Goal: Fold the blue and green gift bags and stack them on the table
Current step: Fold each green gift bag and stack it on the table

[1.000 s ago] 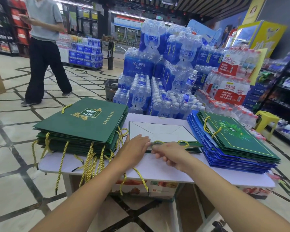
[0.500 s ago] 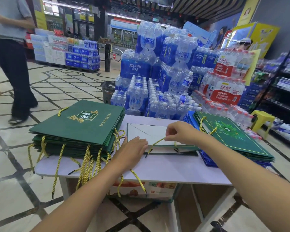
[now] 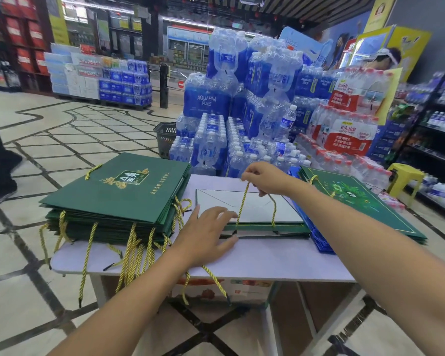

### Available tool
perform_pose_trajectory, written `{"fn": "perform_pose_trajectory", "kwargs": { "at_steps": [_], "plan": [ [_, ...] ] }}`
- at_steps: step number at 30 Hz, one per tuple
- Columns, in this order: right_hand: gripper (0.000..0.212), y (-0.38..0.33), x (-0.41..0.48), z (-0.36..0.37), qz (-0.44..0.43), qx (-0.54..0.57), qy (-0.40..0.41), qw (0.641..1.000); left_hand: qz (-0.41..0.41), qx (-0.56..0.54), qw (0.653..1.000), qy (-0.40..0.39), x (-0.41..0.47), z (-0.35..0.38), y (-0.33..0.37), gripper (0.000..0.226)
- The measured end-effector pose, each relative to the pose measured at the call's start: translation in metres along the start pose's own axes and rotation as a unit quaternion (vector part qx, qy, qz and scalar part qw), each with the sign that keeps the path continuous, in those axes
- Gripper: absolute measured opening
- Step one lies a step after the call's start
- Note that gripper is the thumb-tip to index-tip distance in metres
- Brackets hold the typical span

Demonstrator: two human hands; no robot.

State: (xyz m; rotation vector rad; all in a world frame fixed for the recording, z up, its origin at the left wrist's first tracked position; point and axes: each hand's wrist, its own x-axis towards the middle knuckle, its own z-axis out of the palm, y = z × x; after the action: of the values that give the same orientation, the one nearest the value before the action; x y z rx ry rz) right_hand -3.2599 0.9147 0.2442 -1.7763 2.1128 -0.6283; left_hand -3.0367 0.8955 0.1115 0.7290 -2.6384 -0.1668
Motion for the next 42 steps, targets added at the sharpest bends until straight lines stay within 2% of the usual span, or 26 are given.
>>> {"fn": "perform_pose_trajectory", "kwargs": {
  "at_steps": [4,9,13,16,19,27,33,35,37,40,42],
  "plan": [
    [0.041,0.012,0.016,0.02,-0.012,-0.073,0.035,0.997,0.026,0.035,0.998,-0.049,0.001,-0.002,0.0,0.067],
    [0.06,0.032,0.032,0.05,-0.004,-0.245,0.065,0.967,0.019,0.049,0.99,-0.132,0.006,0.0,-0.003,0.059],
    [0.061,0.043,0.046,0.065,0.006,-0.28,0.082,0.956,0.021,0.034,0.989,-0.141,0.008,0.001,-0.003,0.053],
    [0.059,0.05,0.054,0.073,0.015,-0.275,0.083,0.958,0.014,0.018,0.991,-0.128,0.009,0.003,-0.004,0.048],
    [0.059,0.052,0.059,0.081,0.023,-0.263,0.079,0.961,0.001,0.006,0.997,-0.083,0.01,0.006,-0.006,0.046],
    [0.062,0.028,0.063,0.069,-0.014,-0.13,0.113,0.985,-0.017,0.026,0.998,0.048,0.011,0.01,-0.007,0.03],
    [0.063,0.008,0.059,0.063,-0.042,-0.049,0.13,0.989,-0.026,0.057,0.996,0.071,0.014,0.013,-0.007,0.022],
    [0.061,0.008,0.058,0.064,-0.056,-0.048,0.126,0.989,-0.019,0.051,0.997,0.052,0.014,0.015,-0.008,0.025],
    [0.059,0.013,0.059,0.066,-0.058,-0.073,0.121,0.988,0.0,0.047,0.999,0.006,0.012,0.014,-0.009,0.037],
    [0.055,0.029,0.064,0.073,-0.037,-0.124,0.111,0.985,-0.002,0.049,0.995,-0.091,0.011,0.007,-0.006,0.048],
    [0.054,0.041,0.067,0.078,-0.017,-0.16,0.111,0.981,-0.01,0.051,0.991,-0.122,0.013,0.004,-0.003,0.049]
  ]
}}
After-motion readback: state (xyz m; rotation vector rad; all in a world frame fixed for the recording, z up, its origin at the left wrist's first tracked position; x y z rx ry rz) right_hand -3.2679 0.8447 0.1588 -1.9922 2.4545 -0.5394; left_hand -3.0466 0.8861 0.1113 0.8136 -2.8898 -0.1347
